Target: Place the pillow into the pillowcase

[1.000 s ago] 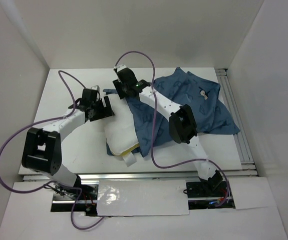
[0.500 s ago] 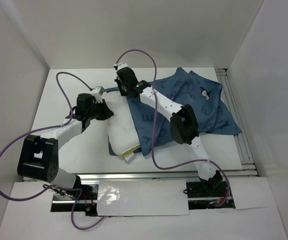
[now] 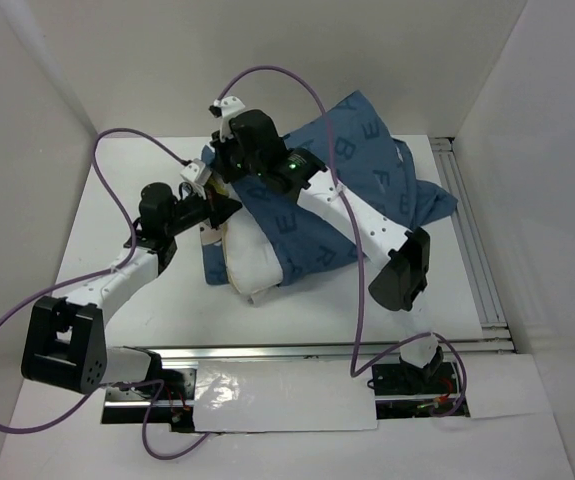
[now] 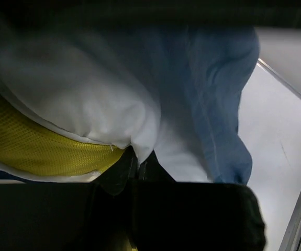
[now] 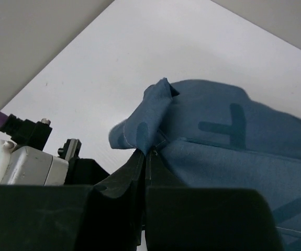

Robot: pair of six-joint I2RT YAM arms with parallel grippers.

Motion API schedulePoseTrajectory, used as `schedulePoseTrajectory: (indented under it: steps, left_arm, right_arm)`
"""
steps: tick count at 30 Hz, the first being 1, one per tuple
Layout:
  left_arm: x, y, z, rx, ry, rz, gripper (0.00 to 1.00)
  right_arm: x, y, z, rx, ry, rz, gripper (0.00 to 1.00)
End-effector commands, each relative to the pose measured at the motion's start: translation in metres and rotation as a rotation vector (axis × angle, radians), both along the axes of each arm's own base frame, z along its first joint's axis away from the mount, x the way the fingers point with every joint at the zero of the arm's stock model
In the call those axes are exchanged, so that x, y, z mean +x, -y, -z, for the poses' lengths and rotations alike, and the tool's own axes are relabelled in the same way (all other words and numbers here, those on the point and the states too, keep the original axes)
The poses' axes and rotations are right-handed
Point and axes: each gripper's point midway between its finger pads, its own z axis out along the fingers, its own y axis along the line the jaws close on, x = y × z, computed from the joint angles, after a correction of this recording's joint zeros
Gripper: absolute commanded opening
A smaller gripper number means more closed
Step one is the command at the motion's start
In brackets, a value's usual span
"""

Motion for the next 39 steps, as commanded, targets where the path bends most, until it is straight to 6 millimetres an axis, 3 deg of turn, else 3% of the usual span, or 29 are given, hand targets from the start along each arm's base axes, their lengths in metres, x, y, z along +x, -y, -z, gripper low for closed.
schedulePoseTrajectory:
  steps: [1, 5, 8, 9, 10, 11, 12, 13, 15, 16, 17, 18, 19, 20, 21, 22, 23, 24, 25, 26, 27, 28, 29, 30, 31, 32, 35, 39]
  left_arm:
    - [0.010, 0.027, -0.086, -0.088, 0.283, 0.082, 0.00]
    - [0.031, 0.027, -0.062, -0.120, 0.175, -0.015, 0.00]
    - [0.043, 0.018, -0.024, -0.121, 0.029, -0.112, 0.00]
    - [0.053, 0.006, -0.015, -0.121, -0.026, -0.191, 0.07]
    - [0.063, -0.001, -0.005, -0.108, -0.082, -0.239, 0.16]
    - [0.063, -0.010, 0.020, -0.071, -0.196, -0.286, 0.26]
    - [0.070, -0.016, 0.032, -0.057, -0.248, -0.340, 0.46]
    - [0.072, -0.023, 0.042, -0.045, -0.292, -0.375, 0.52]
    - [0.068, -0.036, 0.061, -0.033, -0.378, -0.420, 0.61]
    - [0.066, -0.037, 0.069, -0.022, -0.404, -0.422, 0.66]
    - [0.065, -0.043, 0.073, -0.025, -0.426, -0.439, 0.69]
    - [0.060, -0.046, 0.081, -0.005, -0.464, -0.456, 0.84]
    - [0.058, -0.051, 0.086, 0.003, -0.488, -0.468, 0.88]
    - [0.056, -0.054, 0.084, 0.009, -0.493, -0.480, 0.88]
    - [0.046, -0.056, 0.091, 0.037, -0.536, -0.480, 0.88]
    - [0.042, -0.056, 0.096, 0.048, -0.560, -0.481, 0.88]
    - [0.038, -0.057, 0.092, 0.057, -0.560, -0.478, 0.88]
    - [0.030, -0.055, 0.084, 0.055, -0.548, -0.469, 0.88]
    - [0.008, -0.046, 0.090, 0.072, -0.553, -0.427, 0.88]
    - [0.006, -0.046, 0.092, 0.076, -0.561, -0.427, 0.88]
    - [-0.005, -0.037, 0.090, 0.081, -0.552, -0.399, 0.89]
    - [-0.020, -0.036, 0.087, 0.081, -0.533, -0.390, 0.89]
    - [-0.030, -0.031, 0.087, 0.087, -0.534, -0.371, 0.95]
    - [-0.039, -0.028, 0.088, 0.086, -0.542, -0.367, 0.99]
    - [-0.057, -0.019, 0.100, 0.096, -0.568, -0.337, 0.99]
    - [-0.065, -0.012, 0.093, 0.075, -0.546, -0.304, 0.99]
    - [-0.091, 0.016, 0.103, 0.026, -0.566, -0.160, 0.99]
    - [-0.091, 0.028, 0.114, -0.007, -0.593, -0.140, 0.99]
  right_arm:
    - [-0.047, -0.034, -0.021, 0.098, -0.068, -0.172, 0.00]
    - [-0.031, -0.037, 0.008, 0.061, -0.114, -0.117, 0.00]
    - [0.001, -0.025, 0.039, 0.035, -0.159, -0.045, 0.00]
    - [0.014, -0.020, 0.057, 0.007, -0.169, -0.001, 0.01]
    - [0.022, -0.018, 0.060, 0.007, -0.169, 0.012, 0.08]
    - [0.034, -0.009, 0.068, -0.002, -0.174, 0.042, 0.26]
    - [0.037, -0.006, 0.076, -0.024, -0.180, 0.067, 0.30]
    - [0.044, 0.001, 0.084, -0.038, -0.195, 0.084, 0.41]
    - [0.047, 0.013, 0.078, -0.053, -0.178, 0.107, 0.69]
    - [0.045, 0.017, 0.075, -0.054, -0.174, 0.116, 0.75]
    - [0.042, 0.023, 0.082, -0.082, -0.182, 0.121, 0.79]
    - [0.037, 0.032, 0.073, -0.075, -0.165, 0.139, 0.86]
    - [0.036, 0.036, 0.050, -0.041, -0.128, 0.147, 0.88]
    - [0.029, 0.045, 0.066, -0.073, -0.151, 0.157, 0.90]
    - [0.020, 0.053, 0.036, -0.016, -0.112, 0.158, 0.90]
    - [0.016, 0.061, 0.033, -0.014, -0.100, 0.176, 0.91]
    - [0.007, 0.073, 0.058, -0.059, -0.133, 0.189, 0.91]
    - [0.002, 0.082, 0.058, -0.053, -0.136, 0.210, 0.91]
    - [-0.014, 0.111, 0.038, -0.023, -0.111, 0.281, 0.91]
    - [-0.017, 0.114, 0.062, -0.059, -0.139, 0.283, 0.91]
    - [-0.025, 0.125, 0.066, -0.062, -0.151, 0.306, 0.91]
    - [-0.039, 0.141, 0.048, -0.012, -0.135, 0.334, 0.90]
    - [-0.047, 0.151, 0.051, -0.003, -0.137, 0.351, 0.88]
    - [-0.062, 0.165, 0.085, -0.049, -0.187, 0.360, 0.86]
    - [-0.078, 0.174, 0.073, -0.001, -0.176, 0.340, 0.81]
    - [-0.092, 0.183, 0.102, -0.035, -0.211, 0.328, 0.79]
    - [-0.123, 0.184, 0.113, -0.015, -0.235, 0.206, 0.78]
    - [-0.132, 0.186, 0.150, -0.077, -0.307, 0.185, 0.74]
